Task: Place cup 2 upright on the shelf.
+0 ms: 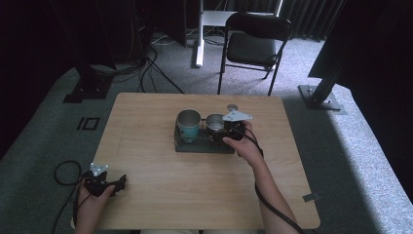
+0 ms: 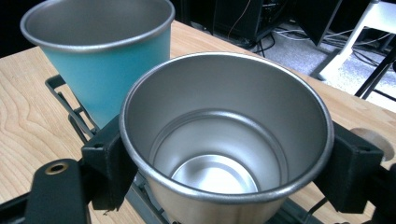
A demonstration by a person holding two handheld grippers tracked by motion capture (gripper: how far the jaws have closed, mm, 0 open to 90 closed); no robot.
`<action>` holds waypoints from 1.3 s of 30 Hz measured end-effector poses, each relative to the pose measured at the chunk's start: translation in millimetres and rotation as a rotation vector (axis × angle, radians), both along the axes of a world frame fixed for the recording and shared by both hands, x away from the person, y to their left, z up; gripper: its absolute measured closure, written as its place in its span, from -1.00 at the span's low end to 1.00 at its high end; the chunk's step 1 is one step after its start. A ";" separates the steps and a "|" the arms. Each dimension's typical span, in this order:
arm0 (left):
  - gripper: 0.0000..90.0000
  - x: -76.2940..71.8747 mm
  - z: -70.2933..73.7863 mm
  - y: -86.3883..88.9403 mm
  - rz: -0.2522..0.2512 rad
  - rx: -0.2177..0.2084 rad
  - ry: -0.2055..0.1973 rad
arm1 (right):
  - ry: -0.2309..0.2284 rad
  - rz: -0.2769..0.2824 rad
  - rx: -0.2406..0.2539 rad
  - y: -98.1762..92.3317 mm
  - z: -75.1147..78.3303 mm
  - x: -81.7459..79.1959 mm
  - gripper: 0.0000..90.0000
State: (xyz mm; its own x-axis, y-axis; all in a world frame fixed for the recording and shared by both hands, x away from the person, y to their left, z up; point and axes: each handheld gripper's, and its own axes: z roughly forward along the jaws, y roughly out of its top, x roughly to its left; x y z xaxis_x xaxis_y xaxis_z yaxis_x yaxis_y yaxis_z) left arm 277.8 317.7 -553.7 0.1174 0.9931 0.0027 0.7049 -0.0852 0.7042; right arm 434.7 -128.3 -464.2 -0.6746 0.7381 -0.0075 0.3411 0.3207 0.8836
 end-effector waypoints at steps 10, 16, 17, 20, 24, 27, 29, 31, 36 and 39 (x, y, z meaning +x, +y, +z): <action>-0.81 0.0 0.0 0.0 0.000 0.000 0.000 | 0.012 -0.010 -0.005 2.1 -7.5 2.6 -0.60; -0.81 0.0 0.0 0.0 0.000 0.000 0.000 | 0.018 -0.015 -0.016 3.3 -11.9 3.8 -0.60; -0.81 0.0 0.0 0.0 0.000 0.000 0.000 | 0.017 -0.015 -0.019 3.6 -12.4 3.8 -0.60; -0.81 0.0 0.0 0.0 0.000 0.000 0.000 | 0.015 -0.012 -0.028 4.5 -13.1 4.3 -0.60; -0.81 0.0 0.0 0.0 0.000 0.000 0.000 | 0.013 -0.010 -0.036 7.2 -14.4 4.7 -0.60; -0.81 0.0 0.0 0.0 0.000 0.000 0.000 | 0.017 -0.016 -0.031 7.2 -14.6 4.9 -0.60; -0.81 0.0 0.0 0.0 0.000 0.000 0.000 | 0.021 -0.016 -0.030 7.0 -14.6 5.2 -0.60; -0.81 0.0 0.0 0.0 0.000 0.000 0.000 | 0.030 -0.016 -0.029 6.8 -13.8 5.6 -0.60; -0.81 0.0 0.0 0.0 0.000 0.000 0.000 | 0.028 -0.009 -0.050 6.9 -12.2 3.9 -0.72; -0.81 0.0 0.0 0.0 0.000 0.000 0.000 | 0.040 -0.001 -0.042 3.8 -10.4 2.4 -0.73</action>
